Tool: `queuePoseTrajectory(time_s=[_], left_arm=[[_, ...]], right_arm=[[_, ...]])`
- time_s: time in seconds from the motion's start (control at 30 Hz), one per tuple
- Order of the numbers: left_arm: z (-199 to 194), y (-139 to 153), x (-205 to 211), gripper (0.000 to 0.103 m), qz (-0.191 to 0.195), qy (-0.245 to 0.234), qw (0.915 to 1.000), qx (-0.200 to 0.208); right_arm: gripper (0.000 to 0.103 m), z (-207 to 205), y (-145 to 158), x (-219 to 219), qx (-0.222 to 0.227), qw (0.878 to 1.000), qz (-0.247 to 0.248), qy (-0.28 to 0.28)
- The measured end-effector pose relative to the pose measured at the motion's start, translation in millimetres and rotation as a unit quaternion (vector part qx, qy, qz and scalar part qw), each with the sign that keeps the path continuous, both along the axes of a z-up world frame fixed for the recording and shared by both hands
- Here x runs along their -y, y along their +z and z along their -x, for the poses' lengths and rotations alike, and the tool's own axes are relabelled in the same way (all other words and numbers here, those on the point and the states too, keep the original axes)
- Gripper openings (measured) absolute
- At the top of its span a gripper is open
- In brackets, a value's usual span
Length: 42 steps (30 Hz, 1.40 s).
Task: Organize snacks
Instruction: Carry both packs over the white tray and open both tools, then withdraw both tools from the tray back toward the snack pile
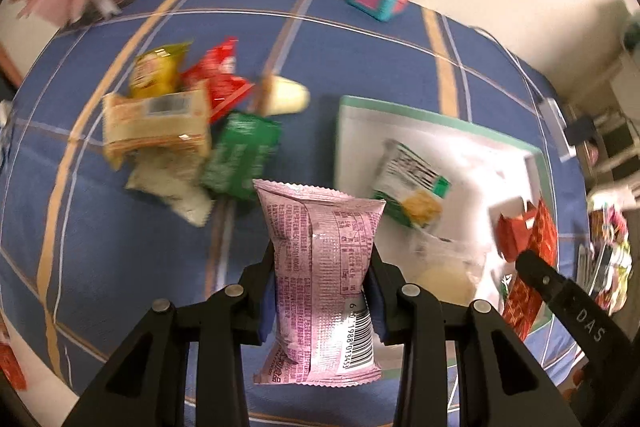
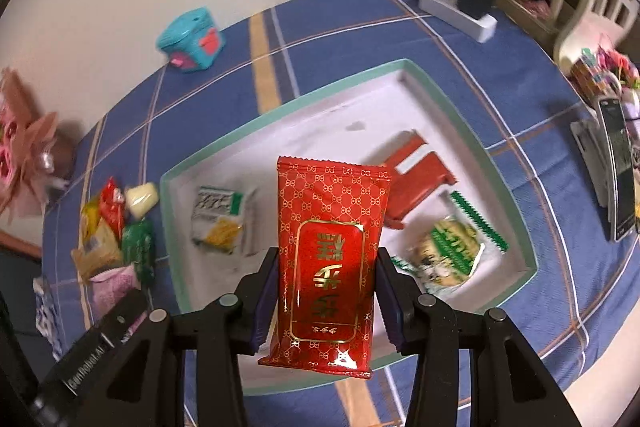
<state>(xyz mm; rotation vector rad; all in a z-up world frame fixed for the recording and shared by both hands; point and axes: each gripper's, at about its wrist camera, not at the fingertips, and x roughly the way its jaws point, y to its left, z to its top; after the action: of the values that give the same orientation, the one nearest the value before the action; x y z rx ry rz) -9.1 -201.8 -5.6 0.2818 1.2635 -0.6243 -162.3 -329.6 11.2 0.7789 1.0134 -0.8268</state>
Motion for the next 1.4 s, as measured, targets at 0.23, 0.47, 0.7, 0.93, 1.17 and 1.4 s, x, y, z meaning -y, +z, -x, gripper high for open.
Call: queuePoseTrajectory(time_s=[0.23,0.47,0.7,0.93,1.17,1.4], left_arm=[[13.3,-13.9,32.2,0.039,-0.009,-0.039,0.9992,0.008],[23.2,-22.7,48.2,0.039,-0.011,-0.066,0.9977,0.010],[27.3,-18.5,50.5,0.057,-0.003,-0.073,0.9973,0.010],[17.3,-14.6,38.5,0.064,0.006,-0.051,0.9986,-0.008],[2.3,-7.7,18.0,0.071,0.000,-0.008,0.9999,-0.010],[-19.9,-6.0,-13.2,0.077,-0.006,0.053,0.9985,-0.012]], right_arm=[[0.048,2.0,-8.3,8.4,-0.004,1.000,-0.005,-0.005],[0.048,-0.1,-12.8,10.7,-0.011,1.000,-0.009,-0.002],[0.050,0.7,-10.0,9.6,-0.023,1.000,-0.003,0.004],[0.059,6.6,0.7,9.4,-0.025,1.000,0.007,-0.004],[0.069,6.6,8.5,4.6,-0.029,1.000,0.013,0.002],[0.078,5.7,15.2,-3.5,-0.033,0.999,0.025,0.006]])
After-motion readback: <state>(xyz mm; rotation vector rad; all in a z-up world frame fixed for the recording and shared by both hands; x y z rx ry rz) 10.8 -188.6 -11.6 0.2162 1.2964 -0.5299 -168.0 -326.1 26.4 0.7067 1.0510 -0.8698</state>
